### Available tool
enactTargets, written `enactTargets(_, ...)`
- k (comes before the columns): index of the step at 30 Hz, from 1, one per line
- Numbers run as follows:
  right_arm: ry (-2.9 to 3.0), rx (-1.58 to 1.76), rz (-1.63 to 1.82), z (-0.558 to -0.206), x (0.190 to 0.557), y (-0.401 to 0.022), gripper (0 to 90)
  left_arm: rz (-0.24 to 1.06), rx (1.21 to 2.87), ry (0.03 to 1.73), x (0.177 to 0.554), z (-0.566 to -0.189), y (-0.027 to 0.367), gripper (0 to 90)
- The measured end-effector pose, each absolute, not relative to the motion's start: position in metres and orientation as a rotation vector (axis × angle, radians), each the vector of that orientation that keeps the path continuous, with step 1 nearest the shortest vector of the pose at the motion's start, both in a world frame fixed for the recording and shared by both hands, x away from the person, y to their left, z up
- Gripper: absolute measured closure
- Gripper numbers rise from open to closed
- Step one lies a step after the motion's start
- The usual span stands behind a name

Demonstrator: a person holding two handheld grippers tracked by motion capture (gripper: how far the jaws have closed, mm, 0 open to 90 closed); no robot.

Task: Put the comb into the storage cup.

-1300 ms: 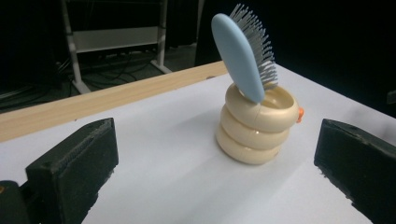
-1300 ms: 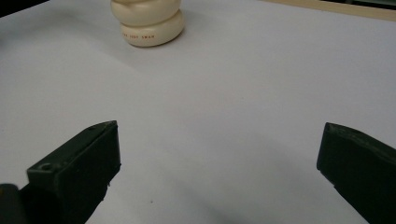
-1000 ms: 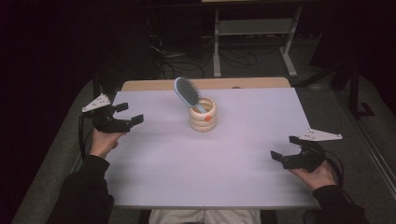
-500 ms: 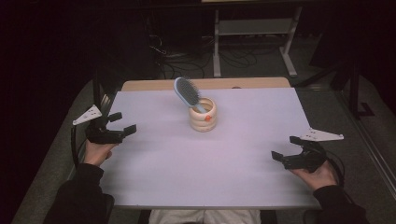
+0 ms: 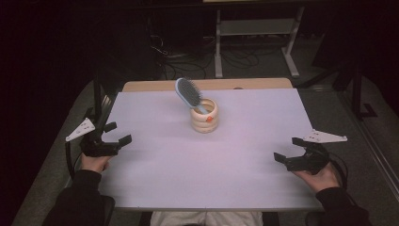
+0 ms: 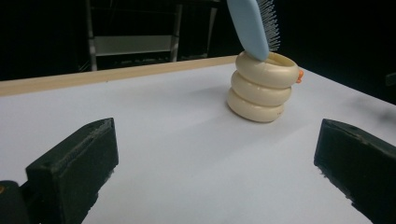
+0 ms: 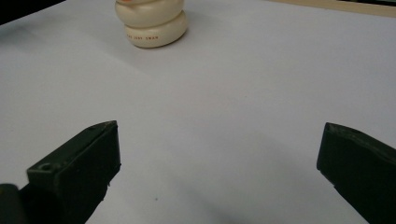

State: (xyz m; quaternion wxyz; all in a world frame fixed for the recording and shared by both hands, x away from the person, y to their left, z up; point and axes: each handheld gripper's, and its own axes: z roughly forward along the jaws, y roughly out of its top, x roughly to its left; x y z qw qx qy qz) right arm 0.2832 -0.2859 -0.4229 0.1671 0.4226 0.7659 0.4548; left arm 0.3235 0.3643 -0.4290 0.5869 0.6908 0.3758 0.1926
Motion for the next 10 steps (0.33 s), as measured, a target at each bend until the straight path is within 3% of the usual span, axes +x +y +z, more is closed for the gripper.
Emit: enactTargets(10,2.164,1.206,1.318,-0.4220,0.2823,-0.2879,0.0,0.456,1.600,0.923,0.3141,-0.4365,0.3740,0.0)
